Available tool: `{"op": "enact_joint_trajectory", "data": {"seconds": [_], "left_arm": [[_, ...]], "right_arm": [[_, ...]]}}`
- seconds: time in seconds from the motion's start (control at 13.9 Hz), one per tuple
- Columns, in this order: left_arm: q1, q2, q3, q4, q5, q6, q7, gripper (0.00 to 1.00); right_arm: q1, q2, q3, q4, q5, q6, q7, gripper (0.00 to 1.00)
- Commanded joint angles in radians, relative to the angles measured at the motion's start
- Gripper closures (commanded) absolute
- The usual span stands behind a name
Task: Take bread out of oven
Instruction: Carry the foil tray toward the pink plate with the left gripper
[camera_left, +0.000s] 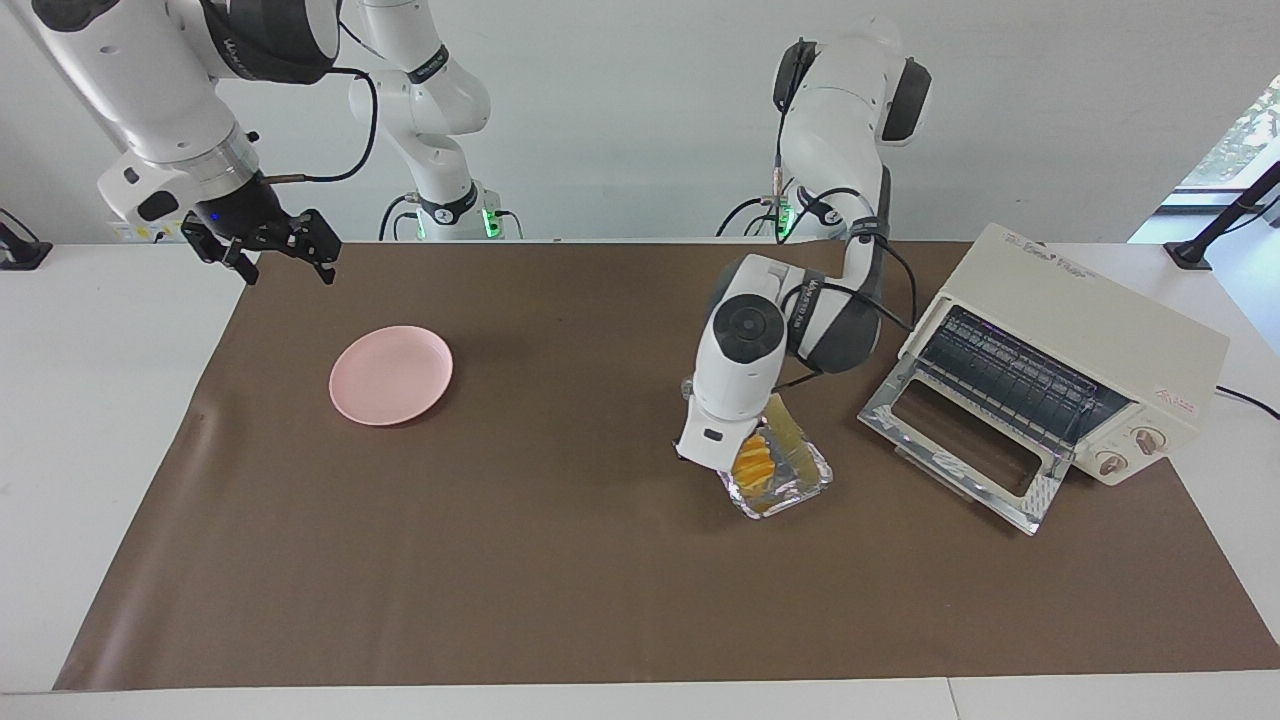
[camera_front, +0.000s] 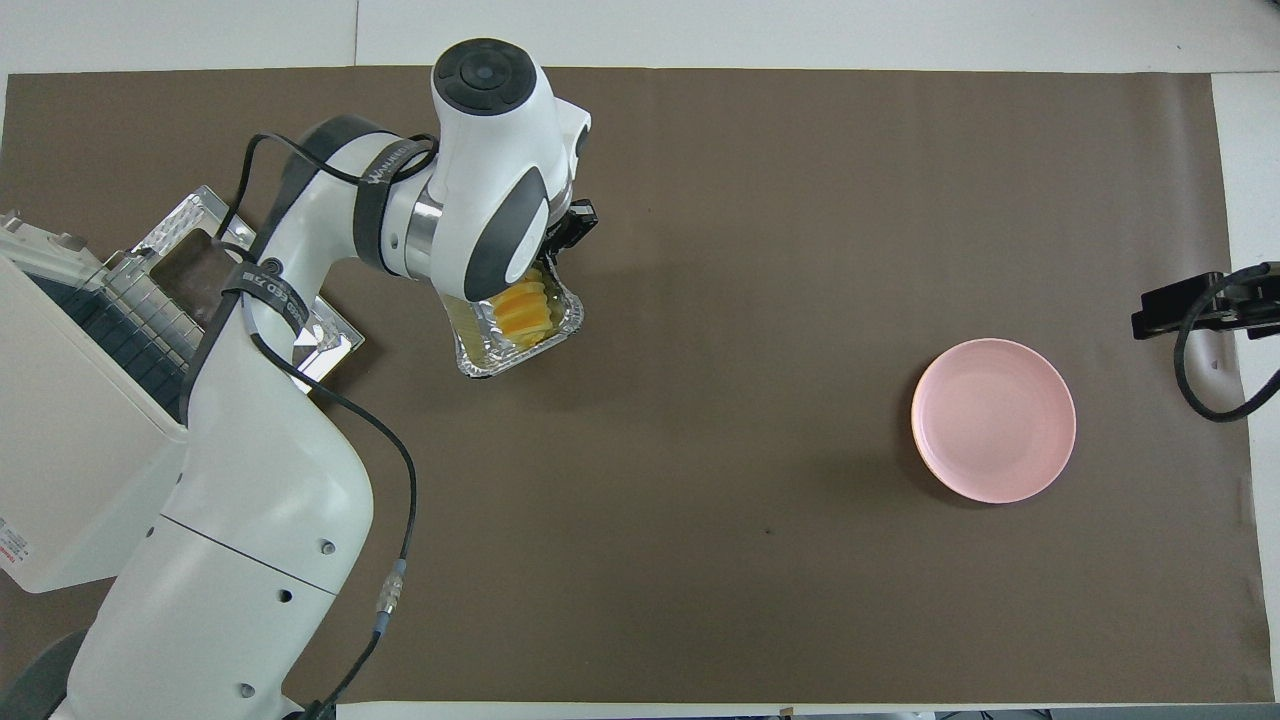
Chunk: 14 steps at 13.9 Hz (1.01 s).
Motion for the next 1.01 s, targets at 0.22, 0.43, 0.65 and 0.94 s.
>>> {"op": "enact_joint_trajectory", "data": {"seconds": [0.22,0.43,0.65,0.94], "left_arm": [[-0.037,0.003,-0.001,0.031,-0.072,0.023,-0.009,1.0],[-0.067,-0.003,0.0,0.025,-0.08,0.04,-0.024,1.0],[-0.101,-0.004,0.011,0.02,-0.075,0.077,-0.067,1.0],[-0.101,-0.01,0.009,0.0,-0.063,0.078,-0.056,1.0]], "right_arm": [[-0.018,-0.025,0.012,-0.024,-0.016,-0.003,-0.022,0.0],[-0.018,-0.025,0.012,-0.024,-0.016,-0.003,-0.022,0.0],[-0.025,-0.024,0.012,-0.023,-0.016,-0.003,-0.021,0.0],[-0.038,-0.025,0.012,-0.024,-0.016,-0.004,-0.024,0.0]]}}
